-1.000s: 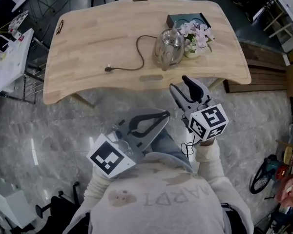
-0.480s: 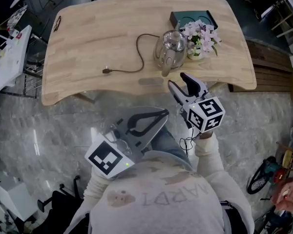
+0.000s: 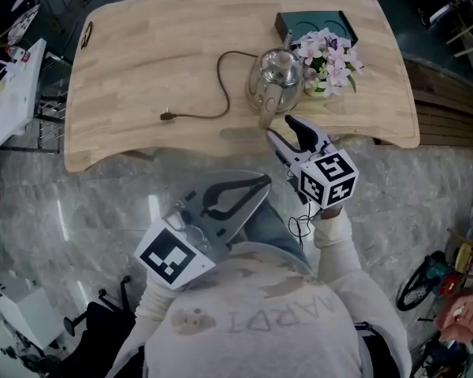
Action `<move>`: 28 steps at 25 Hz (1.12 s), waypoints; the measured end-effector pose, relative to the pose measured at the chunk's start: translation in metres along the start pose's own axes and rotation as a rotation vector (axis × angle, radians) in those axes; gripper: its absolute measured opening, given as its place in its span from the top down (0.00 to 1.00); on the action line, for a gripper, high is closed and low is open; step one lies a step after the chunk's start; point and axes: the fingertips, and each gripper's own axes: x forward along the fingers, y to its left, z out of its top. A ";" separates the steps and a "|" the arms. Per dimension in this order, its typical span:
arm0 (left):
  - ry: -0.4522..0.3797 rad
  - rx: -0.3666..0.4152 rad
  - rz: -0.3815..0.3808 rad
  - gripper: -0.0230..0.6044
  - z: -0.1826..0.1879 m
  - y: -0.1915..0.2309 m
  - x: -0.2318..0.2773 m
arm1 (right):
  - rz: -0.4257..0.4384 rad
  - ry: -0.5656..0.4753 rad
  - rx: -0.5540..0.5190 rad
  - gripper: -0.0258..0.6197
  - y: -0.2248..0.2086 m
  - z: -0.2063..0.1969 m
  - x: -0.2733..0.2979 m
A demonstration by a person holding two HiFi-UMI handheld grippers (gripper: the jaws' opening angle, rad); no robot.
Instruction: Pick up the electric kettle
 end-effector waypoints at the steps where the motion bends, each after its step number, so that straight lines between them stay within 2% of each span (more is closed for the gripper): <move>1: 0.004 -0.001 0.003 0.94 -0.001 0.002 0.002 | 0.006 0.004 0.003 0.65 -0.001 -0.001 0.003; 14: 0.032 -0.024 0.043 0.94 -0.012 0.021 0.008 | 0.078 0.044 0.006 0.65 -0.001 -0.010 0.033; 28: 0.039 -0.044 0.064 0.94 -0.016 0.036 0.007 | 0.106 0.070 0.000 0.65 -0.005 -0.011 0.052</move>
